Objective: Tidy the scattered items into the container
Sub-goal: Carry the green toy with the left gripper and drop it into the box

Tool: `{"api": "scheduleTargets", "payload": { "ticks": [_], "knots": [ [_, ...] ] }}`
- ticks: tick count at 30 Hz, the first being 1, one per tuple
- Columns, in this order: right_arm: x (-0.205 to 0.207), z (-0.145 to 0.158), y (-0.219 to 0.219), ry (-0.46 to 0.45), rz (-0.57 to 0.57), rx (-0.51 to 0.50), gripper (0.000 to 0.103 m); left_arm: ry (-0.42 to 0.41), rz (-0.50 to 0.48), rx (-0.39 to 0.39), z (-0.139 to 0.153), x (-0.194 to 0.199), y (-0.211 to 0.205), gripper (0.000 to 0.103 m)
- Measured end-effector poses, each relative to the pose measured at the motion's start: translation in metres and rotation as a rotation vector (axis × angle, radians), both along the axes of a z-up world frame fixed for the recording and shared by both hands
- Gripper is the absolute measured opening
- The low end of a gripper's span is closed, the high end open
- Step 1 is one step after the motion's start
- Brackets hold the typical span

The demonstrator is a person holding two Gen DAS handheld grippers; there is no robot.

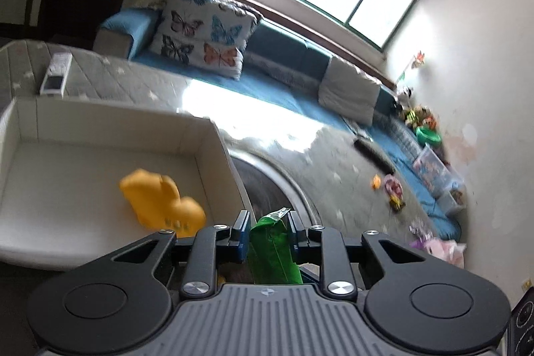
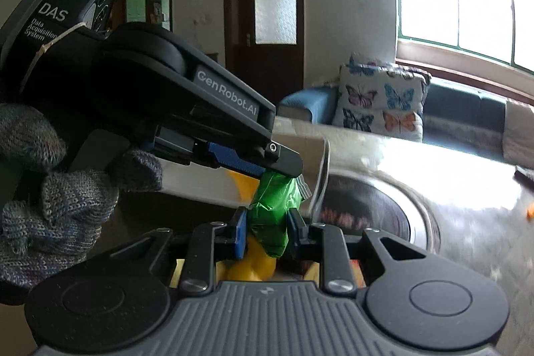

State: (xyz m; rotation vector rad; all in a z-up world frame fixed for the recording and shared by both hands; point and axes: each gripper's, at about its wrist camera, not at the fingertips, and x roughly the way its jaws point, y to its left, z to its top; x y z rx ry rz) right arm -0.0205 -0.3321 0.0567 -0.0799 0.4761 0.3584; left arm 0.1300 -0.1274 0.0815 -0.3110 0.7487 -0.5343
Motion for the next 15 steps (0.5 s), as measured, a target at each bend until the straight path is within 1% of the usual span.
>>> {"api": "scheduleTargets", "payload": {
  "ticks": [3, 7, 10, 15],
  "knots": [
    [0.019, 0.004, 0.005, -0.013, 0.009, -0.006, 0.023, -0.005, 0.031, -0.007, 0.005, 0.019, 0.003, 0.025],
    [0.047, 0.003, 0.009, 0.012, 0.009, 0.028, 0.023, 0.006, 0.055, -0.002, 0.0, 0.044, 0.004, 0.025],
    [0.061, -0.001, 0.011, 0.023, 0.001, 0.027, 0.023, 0.016, 0.058, 0.003, -0.005, 0.059, 0.003, 0.025],
    [0.075, -0.013, 0.009, 0.055, -0.013, 0.023, 0.023, 0.057, 0.056, -0.004, -0.022, 0.074, 0.002, 0.025]
  ]
}}
